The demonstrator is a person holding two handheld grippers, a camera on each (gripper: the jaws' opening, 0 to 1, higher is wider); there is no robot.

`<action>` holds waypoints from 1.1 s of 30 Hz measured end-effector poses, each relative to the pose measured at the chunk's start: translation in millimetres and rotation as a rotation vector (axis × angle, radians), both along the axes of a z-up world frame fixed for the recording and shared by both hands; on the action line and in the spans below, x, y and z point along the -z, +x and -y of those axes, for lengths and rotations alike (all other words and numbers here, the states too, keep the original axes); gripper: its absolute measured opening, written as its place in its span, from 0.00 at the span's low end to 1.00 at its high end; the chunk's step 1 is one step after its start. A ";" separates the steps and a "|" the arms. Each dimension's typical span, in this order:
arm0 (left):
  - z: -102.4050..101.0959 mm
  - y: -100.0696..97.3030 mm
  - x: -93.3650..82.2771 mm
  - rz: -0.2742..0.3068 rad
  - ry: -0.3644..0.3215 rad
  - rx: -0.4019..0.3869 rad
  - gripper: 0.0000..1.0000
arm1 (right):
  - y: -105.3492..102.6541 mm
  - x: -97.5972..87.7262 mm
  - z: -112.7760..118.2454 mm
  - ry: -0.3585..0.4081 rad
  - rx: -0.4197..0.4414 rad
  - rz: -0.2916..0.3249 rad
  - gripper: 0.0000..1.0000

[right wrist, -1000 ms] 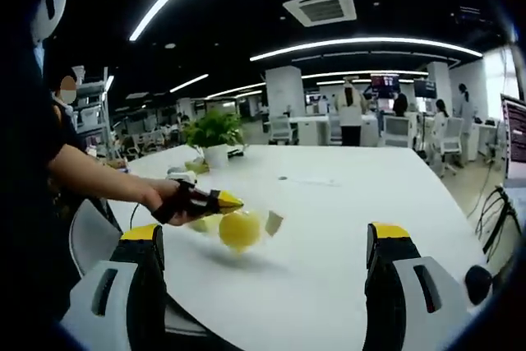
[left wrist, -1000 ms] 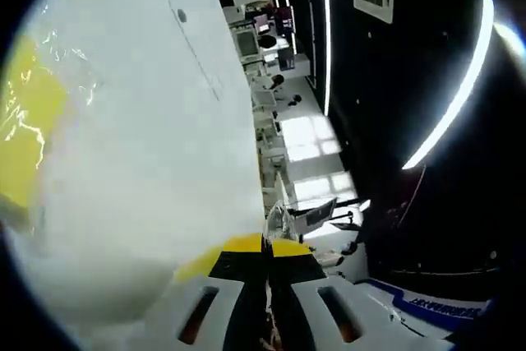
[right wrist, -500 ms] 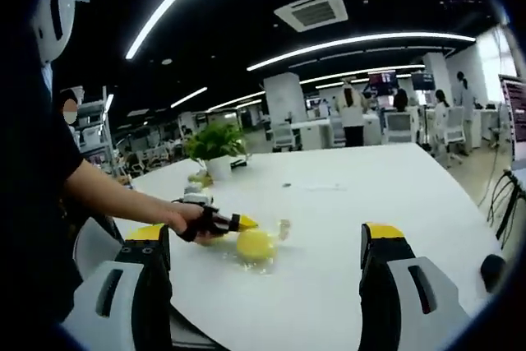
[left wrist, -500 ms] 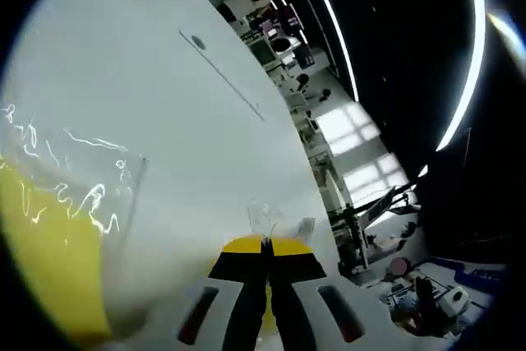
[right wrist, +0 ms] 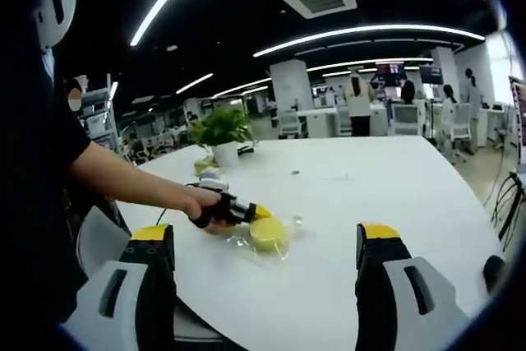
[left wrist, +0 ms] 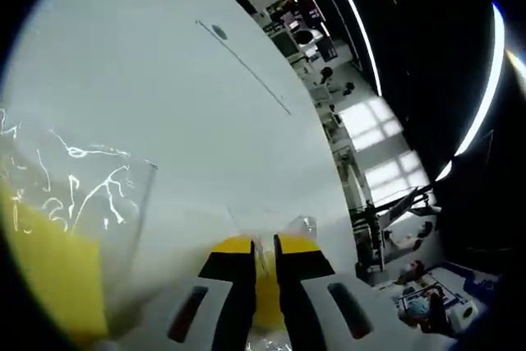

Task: Compare the silicone blocks by pressing each to a similar depth, holding the contact briefly, and releasing to observe deformation and rebound differences across the visible hardness samples.

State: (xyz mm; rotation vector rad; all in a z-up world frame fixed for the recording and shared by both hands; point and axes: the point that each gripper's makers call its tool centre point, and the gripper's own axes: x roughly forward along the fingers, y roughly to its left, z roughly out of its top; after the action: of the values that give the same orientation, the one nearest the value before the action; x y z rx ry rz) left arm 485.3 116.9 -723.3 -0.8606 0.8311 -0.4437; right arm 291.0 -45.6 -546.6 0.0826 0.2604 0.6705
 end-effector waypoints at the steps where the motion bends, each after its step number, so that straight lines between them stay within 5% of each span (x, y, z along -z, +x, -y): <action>1: -0.5 0.1 0.2 0.018 0.022 0.001 0.10 | -0.1 1.0 0.2 -0.002 0.001 -0.004 0.86; 5: -1.3 1.0 -2.4 0.133 0.172 0.040 0.25 | -5.4 14.7 -3.1 -0.019 -0.008 -0.034 0.86; 10: 1.2 -11.2 -8.7 0.171 0.195 0.117 0.27 | -9.2 17.4 -9.8 0.002 -0.011 -0.036 0.89; 12: -5.9 -13.0 -14.3 0.243 0.257 0.144 0.28 | -8.5 18.5 -11.9 -0.008 -0.010 -0.033 0.90; 20: -16.4 -27.8 -61.8 0.372 0.249 0.183 0.37 | -2.1 18.7 -15.3 -0.015 0.000 -0.025 0.91; 25: -44.3 -45.5 -93.0 0.478 0.343 0.246 0.48 | 1.2 18.7 -23.8 0.032 -0.003 -0.038 0.91; 28: -77.2 -57.2 -119.6 0.606 0.439 0.226 0.50 | -2.4 23.8 -30.1 0.038 -0.011 -0.063 0.90; 31: -99.9 -76.1 -127.8 0.642 0.503 0.280 0.59 | -2.4 23.9 -35.2 0.024 -0.019 -0.057 0.91; 33: -122.2 -84.4 -143.0 0.702 0.567 0.248 0.62 | -3.0 23.8 -37.8 0.019 -0.034 -0.065 0.90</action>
State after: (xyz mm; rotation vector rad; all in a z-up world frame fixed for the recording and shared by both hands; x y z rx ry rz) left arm 400.9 239.1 -580.3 -0.0463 0.3666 -0.6358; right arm 287.9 -7.8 -570.4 0.1185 0.3181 0.7049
